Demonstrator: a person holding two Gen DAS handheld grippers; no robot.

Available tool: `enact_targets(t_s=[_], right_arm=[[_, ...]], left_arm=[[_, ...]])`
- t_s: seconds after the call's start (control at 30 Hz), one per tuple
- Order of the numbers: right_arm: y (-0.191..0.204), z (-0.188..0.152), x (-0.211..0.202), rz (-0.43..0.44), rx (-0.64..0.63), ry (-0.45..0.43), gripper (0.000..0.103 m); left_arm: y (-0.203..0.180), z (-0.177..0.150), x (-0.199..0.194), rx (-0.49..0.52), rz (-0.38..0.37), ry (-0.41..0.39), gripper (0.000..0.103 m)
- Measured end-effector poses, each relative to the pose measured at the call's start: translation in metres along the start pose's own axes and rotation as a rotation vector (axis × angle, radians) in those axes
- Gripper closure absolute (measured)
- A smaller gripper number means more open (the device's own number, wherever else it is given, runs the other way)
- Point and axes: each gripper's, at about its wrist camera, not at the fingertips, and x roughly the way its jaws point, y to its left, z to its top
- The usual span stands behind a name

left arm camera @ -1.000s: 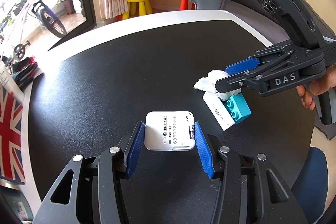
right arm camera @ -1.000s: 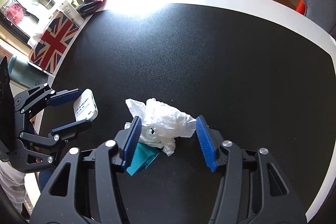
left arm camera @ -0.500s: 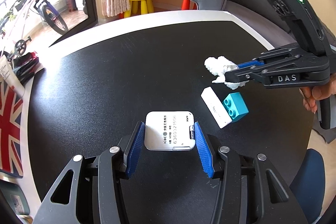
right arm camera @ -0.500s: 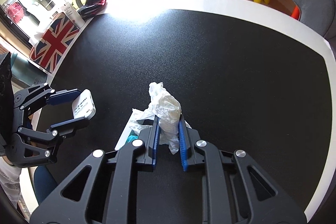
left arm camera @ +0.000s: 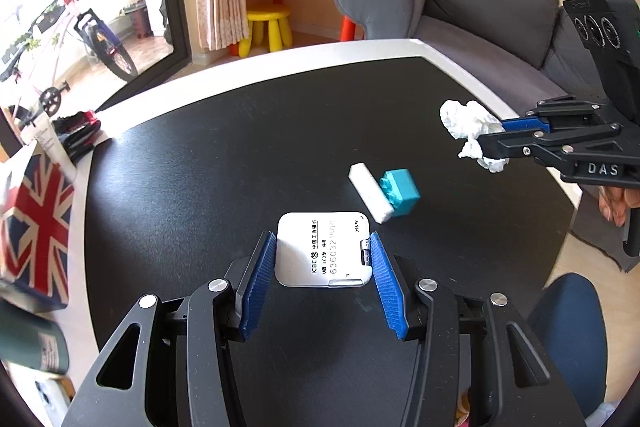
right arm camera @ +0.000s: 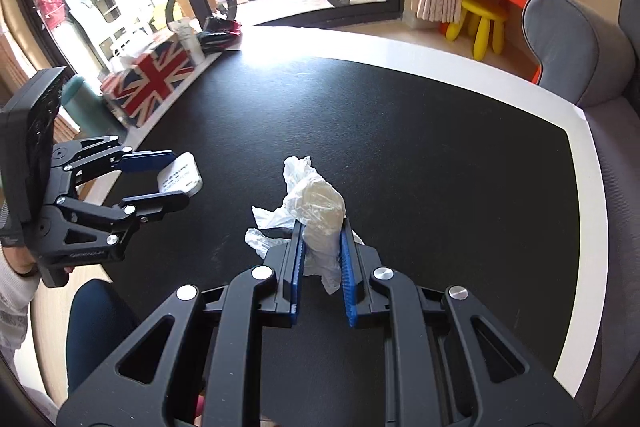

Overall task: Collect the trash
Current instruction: 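Lift the tissue with the right tool and swing both tools toward the bin, then open the right tool, then the left tool, over the pink bin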

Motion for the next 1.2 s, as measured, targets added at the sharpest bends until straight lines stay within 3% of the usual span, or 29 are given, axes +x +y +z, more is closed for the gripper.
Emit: enact_targets(t_s=[0.27, 0.47, 0.93, 1.2], right_arm=[[0.033, -0.042, -0.056, 0.020, -0.045, -0.087, 0.087], [0.053, -0.075, -0.075, 0.032, -0.057, -0.105, 0.087], [0.087, -0.157, -0.057, 0.118, -0.046, 0.011, 0.087], [0.096, -0.176, -0.034, 0.157, -0.038, 0.074, 0.087]], left_arm=[[-0.035, -0.028, -0.042, 0.037, -0.013, -0.050, 0.055], [-0.060, -0.052, -0.064, 0.049, -0.043, -0.071, 0.055], [-0.077, -0.111, -0.081, -0.026, -0.064, -0.063, 0.055], [-0.071, -0.126, -0.082, -0.046, -0.061, -0.038, 0.055]])
